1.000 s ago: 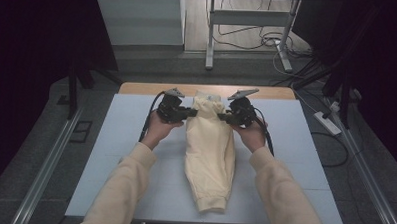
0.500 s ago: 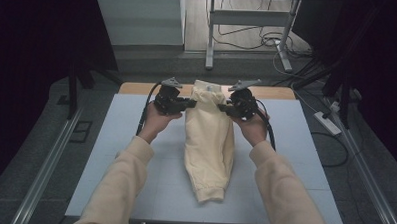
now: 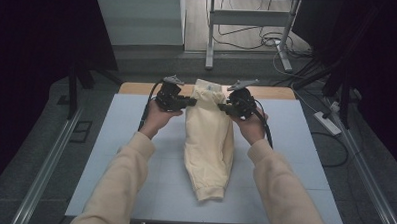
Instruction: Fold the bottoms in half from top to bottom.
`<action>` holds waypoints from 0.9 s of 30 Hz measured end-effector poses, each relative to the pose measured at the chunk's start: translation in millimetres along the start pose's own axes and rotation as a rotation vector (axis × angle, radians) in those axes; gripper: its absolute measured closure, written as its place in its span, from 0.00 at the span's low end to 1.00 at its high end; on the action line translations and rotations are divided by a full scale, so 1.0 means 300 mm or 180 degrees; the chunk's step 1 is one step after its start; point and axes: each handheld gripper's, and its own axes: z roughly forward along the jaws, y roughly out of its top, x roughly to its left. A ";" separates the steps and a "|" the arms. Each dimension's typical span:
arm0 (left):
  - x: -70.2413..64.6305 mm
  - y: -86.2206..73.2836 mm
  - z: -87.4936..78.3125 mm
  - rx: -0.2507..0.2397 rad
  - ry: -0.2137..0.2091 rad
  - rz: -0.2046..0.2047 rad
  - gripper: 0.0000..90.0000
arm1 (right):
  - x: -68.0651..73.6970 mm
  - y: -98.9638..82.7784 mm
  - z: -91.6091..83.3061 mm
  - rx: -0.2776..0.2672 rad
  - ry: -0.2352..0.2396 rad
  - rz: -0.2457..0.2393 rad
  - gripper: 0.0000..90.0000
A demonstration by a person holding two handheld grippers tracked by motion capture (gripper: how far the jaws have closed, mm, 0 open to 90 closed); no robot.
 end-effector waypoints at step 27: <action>0.004 0.081 -0.012 -0.0098 0.0169 0.0162 0.91 | -0.056 0.075 -0.038 -0.0096 -0.0170 -0.0127 0.83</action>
